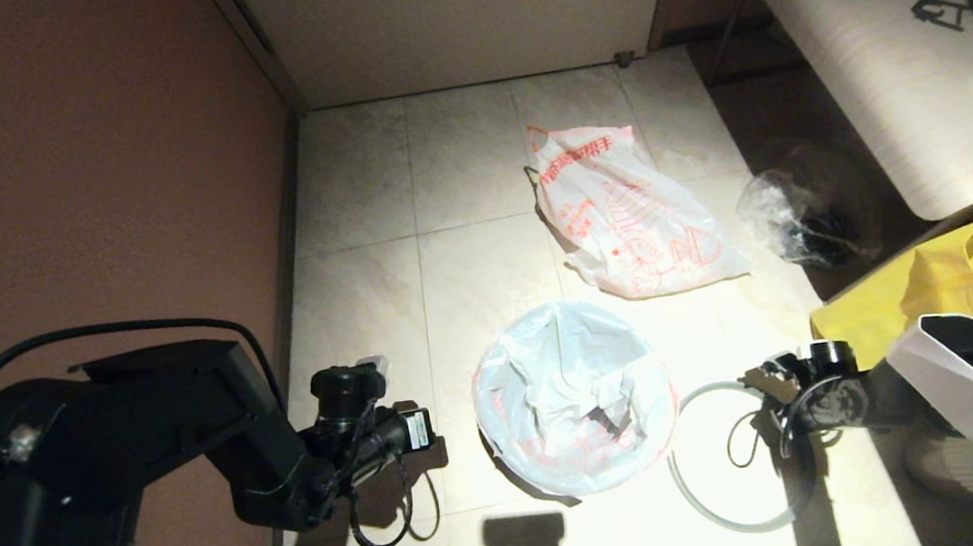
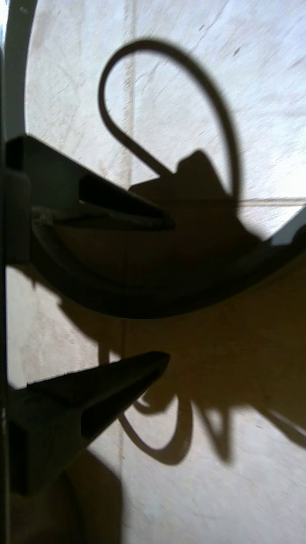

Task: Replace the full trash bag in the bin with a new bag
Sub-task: Place the trash can ring on the trash can

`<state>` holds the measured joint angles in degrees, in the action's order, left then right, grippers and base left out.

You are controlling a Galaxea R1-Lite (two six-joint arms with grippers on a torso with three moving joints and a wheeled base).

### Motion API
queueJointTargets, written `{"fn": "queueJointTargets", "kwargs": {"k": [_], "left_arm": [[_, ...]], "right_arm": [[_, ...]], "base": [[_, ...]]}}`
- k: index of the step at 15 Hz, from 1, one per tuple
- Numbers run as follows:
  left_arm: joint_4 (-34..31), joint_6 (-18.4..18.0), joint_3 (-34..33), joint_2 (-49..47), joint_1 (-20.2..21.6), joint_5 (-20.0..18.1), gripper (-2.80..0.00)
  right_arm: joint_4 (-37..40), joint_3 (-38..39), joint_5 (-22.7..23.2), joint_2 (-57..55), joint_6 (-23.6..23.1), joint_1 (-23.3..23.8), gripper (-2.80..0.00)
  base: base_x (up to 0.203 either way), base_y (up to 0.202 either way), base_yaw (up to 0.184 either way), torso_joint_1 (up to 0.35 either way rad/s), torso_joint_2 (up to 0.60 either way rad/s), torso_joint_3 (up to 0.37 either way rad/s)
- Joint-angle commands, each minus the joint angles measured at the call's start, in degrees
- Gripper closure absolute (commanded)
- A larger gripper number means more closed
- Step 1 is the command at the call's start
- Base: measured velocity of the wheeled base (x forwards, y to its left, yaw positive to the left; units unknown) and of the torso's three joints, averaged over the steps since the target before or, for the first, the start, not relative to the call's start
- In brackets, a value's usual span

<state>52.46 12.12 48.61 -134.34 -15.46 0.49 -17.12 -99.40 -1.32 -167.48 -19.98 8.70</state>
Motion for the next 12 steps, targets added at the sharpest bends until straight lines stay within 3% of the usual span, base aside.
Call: {"fn": "queueJointTargets", "kwargs": {"k": [1, 8, 12], "left_arm": [[0.28, 0.01, -0.01, -0.13, -0.09, 0.12, 0.00], [0.34, -0.04, -0.10, -0.31, -0.10, 0.21, 0.00], [0.92, 0.01, -0.59, -0.14, -0.10, 0.05, 0.00]], "right_arm": [[2.00, -0.73, 0.00, -0.86, -0.24, 0.25, 0.00], [3.25, -1.48, -0.98, -1.55, -0.09, 0.44, 0.00], [1.98, 8.83, -3.56, 7.14, 3.15, 0.40, 0.00]], "base": [[0.000, 0.000, 0.000, 0.000, 0.00, 0.000], [0.000, 0.000, 0.000, 0.000, 0.00, 0.000], [0.000, 0.000, 0.000, 0.000, 0.00, 0.000]]}}
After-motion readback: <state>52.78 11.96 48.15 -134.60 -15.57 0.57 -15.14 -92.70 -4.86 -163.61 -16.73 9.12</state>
